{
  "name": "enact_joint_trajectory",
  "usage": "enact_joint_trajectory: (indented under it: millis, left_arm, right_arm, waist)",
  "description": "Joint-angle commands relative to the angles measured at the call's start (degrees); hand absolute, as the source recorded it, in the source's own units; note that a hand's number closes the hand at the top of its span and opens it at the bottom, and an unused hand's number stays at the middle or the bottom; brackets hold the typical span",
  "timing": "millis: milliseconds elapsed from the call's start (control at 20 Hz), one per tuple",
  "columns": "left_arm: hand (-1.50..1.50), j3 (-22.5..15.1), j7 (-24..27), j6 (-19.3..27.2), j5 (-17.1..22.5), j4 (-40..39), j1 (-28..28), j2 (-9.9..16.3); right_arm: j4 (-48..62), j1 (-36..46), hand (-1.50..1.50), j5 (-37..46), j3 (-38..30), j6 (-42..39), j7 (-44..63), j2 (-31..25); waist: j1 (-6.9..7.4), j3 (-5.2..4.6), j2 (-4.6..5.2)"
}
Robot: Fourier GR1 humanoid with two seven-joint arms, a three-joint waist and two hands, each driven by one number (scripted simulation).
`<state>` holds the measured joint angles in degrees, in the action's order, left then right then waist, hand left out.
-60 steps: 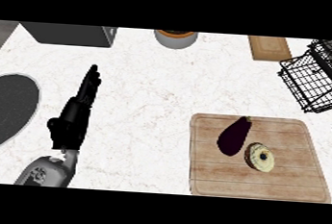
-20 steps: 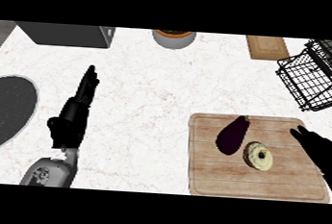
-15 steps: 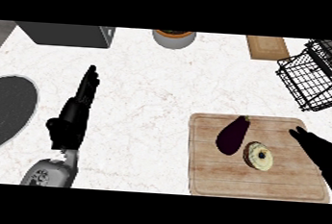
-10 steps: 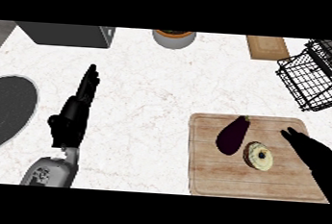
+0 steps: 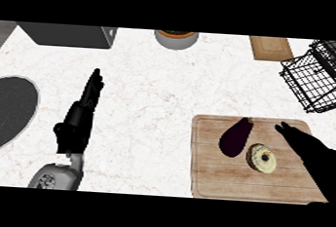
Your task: Pick the cupcake from the cutting board and place it in the tiered basket
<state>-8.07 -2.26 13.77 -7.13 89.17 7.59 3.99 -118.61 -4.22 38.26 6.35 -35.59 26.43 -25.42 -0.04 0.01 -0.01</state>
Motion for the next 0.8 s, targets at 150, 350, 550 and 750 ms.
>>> enact_joint_trajectory:
  millis: [150,350,550,750]
  left_arm:
    - [0.0,2.76,1.36,-1.67,0.19,-4.66,3.35,-0.63]
    - [0.0,2.47,1.63,-2.9,-0.45,-0.44,-0.74,0.0]
    - [0.0,0.72,-3.64,-3.55,-1.36,6.51,-2.85,-0.22]
    - [0.0,2.71,-1.62,-2.25,-1.75,0.53,1.18,-2.13]
  right_arm:
    - [4.45,-0.65,-1.5,5.35,2.25,0.89,-2.89,3.48]
    - [5.81,0.03,-1.5,6.25,0.72,-0.47,-3.79,4.43]
    - [4.82,2.67,-1.5,6.13,0.13,-2.87,-1.75,6.49]
    - [8.5,3.98,-1.5,8.35,-0.44,-1.86,-3.38,7.84]
  waist:
    - [-0.11,0.0,0.03]
    - [-0.01,0.0,-0.01]
    - [0.08,-0.01,-0.05]
    - [-0.02,-0.01,-0.02]
